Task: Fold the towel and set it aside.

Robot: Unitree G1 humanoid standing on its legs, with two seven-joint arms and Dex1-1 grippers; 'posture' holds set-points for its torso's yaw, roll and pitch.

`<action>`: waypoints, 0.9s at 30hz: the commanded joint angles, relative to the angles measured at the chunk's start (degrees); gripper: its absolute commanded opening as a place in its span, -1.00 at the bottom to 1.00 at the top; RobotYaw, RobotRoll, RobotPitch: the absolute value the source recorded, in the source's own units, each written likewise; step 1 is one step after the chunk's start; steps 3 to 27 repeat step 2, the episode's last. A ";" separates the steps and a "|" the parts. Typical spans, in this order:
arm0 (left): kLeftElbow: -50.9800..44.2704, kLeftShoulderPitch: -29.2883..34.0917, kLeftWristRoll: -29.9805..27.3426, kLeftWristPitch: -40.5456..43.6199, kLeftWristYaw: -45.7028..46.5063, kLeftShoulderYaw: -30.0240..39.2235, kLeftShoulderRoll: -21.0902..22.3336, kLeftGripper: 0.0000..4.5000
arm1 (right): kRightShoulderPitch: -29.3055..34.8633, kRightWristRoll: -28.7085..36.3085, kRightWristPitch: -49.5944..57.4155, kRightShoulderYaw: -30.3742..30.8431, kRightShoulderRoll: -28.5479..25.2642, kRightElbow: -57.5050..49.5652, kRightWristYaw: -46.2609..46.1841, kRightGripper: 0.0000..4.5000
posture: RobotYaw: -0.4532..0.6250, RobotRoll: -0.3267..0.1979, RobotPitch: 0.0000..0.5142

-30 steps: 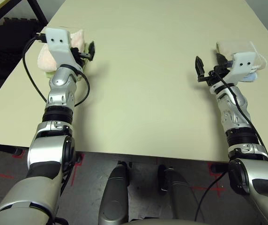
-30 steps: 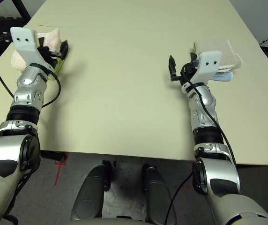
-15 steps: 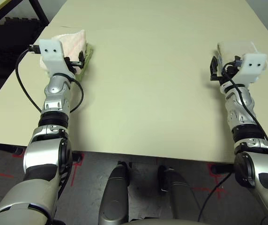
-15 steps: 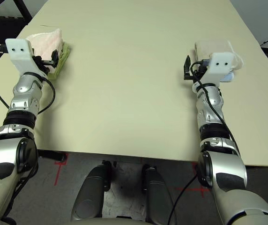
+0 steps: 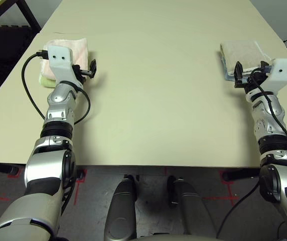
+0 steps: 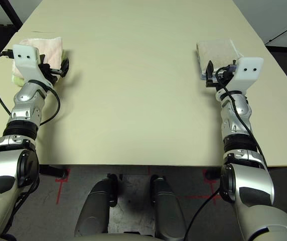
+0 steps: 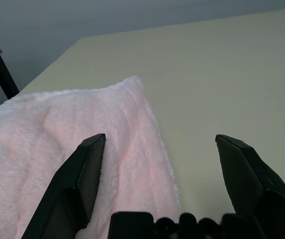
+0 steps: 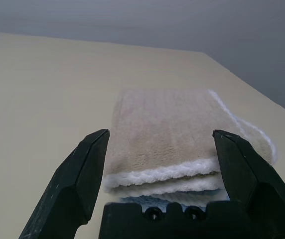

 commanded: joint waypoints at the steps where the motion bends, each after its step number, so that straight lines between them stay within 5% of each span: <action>1: 2.06 -0.20 0.88 0.64 2.59 0.16 -0.26 0.99 | 0.55 0.56 0.80 -0.41 -0.67 -0.33 0.74 1.00 | -0.07 0.25 -0.34; 27: 2.18 -0.17 1.02 0.76 2.95 0.13 -0.11 0.99 | 0.66 0.56 0.89 -0.36 -0.84 -0.47 1.13 1.00 | -0.09 0.25 -0.34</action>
